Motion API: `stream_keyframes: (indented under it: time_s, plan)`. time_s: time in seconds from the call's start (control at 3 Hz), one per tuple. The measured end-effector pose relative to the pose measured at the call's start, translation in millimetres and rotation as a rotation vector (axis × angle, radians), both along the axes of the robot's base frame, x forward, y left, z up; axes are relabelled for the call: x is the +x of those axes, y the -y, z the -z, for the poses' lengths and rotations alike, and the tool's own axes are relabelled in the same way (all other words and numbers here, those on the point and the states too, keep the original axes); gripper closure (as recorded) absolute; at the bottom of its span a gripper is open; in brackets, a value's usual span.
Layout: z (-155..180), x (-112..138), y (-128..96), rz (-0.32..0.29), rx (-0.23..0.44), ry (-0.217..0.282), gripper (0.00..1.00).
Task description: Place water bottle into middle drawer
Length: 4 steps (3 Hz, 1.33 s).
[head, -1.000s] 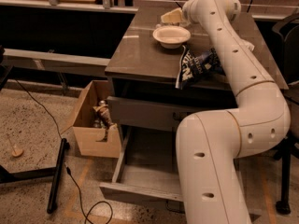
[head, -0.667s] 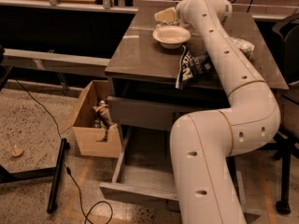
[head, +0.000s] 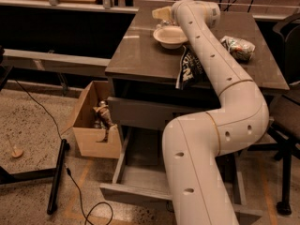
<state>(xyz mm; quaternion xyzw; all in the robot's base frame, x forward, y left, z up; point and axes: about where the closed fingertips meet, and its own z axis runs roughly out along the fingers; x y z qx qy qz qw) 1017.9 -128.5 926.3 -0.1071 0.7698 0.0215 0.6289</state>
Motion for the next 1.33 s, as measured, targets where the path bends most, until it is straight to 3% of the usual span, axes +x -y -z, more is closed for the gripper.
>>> stream_keyframes:
  time_s: [0.33,1.0,1.33]
  plan:
    - [7.9,0.4,9.1,0.039,-0.021,-0.028,0.00]
    - [37.3,1.4,-21.5,0.010,-0.012,-0.110,0.00]
    - [47.4,3.5,-39.1,-0.010,0.001,-0.127,0.00]
